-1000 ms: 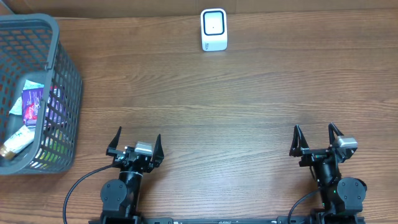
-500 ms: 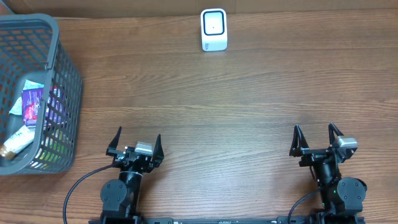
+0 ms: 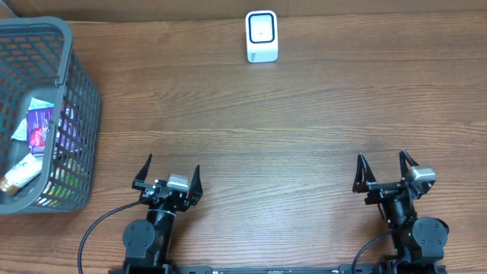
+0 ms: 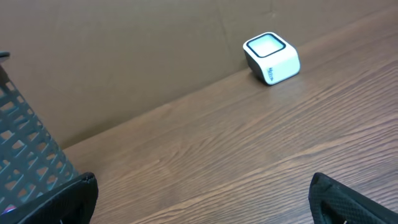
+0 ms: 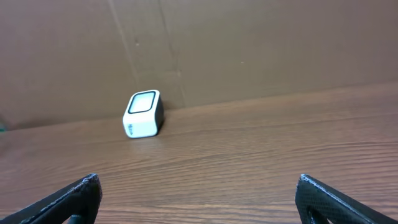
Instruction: Scan the item barcode
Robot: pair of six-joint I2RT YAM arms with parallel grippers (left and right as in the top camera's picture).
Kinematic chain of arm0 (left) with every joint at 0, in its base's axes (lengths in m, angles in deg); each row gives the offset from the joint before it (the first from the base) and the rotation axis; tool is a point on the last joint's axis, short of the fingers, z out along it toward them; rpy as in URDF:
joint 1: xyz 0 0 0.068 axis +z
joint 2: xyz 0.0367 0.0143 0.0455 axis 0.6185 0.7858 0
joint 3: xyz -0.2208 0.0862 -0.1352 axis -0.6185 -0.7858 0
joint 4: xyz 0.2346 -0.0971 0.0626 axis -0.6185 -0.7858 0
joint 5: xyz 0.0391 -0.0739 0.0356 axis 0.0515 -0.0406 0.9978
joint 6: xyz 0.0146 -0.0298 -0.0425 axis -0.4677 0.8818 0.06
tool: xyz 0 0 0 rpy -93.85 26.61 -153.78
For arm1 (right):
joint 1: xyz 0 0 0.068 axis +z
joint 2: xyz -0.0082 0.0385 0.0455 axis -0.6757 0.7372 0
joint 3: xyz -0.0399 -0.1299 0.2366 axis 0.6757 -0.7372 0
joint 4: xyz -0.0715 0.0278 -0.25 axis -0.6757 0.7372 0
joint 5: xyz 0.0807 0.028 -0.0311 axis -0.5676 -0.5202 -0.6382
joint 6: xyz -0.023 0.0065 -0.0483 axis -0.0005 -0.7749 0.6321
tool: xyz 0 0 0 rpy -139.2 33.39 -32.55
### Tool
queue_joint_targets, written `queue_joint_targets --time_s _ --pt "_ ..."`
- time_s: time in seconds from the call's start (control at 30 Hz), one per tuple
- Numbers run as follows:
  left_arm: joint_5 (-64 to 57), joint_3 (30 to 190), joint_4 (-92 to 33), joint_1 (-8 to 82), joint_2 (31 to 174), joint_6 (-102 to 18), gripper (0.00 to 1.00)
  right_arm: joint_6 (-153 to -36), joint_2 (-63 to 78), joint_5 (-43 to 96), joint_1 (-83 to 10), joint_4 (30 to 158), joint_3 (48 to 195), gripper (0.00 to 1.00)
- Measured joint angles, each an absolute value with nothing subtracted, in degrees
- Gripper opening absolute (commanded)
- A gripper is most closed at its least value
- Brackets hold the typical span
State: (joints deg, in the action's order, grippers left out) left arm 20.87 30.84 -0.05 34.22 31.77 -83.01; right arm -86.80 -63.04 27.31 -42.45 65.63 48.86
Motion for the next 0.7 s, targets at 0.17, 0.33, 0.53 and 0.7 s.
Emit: queue_joint_targets --time_s 0.17,0.33,0.53,0.7 --pt "20.6 33.4 -5.3 34.2 31.8 -82.8 1.00 -86.8 -63.0 25.6 -42.5 65.5 48.9 1.00" --pt "19.5 41.2 -11.3 34.2 34.3 -81.2 1.00 -86.8 -63.0 22.3 -42.5 65.4 48.9 1.00" --pt "16.0 55.6 -18.8 34.2 43.7 -79.9 1.00 -86.8 -63.0 18.7 -42.5 66.3 51.3 1.00" --pt "13.1 70.2 -28.5 34.2 55.2 -79.5 1.00 -86.8 -59.5 17.4 -42.5 69.8 58.8 1.00"
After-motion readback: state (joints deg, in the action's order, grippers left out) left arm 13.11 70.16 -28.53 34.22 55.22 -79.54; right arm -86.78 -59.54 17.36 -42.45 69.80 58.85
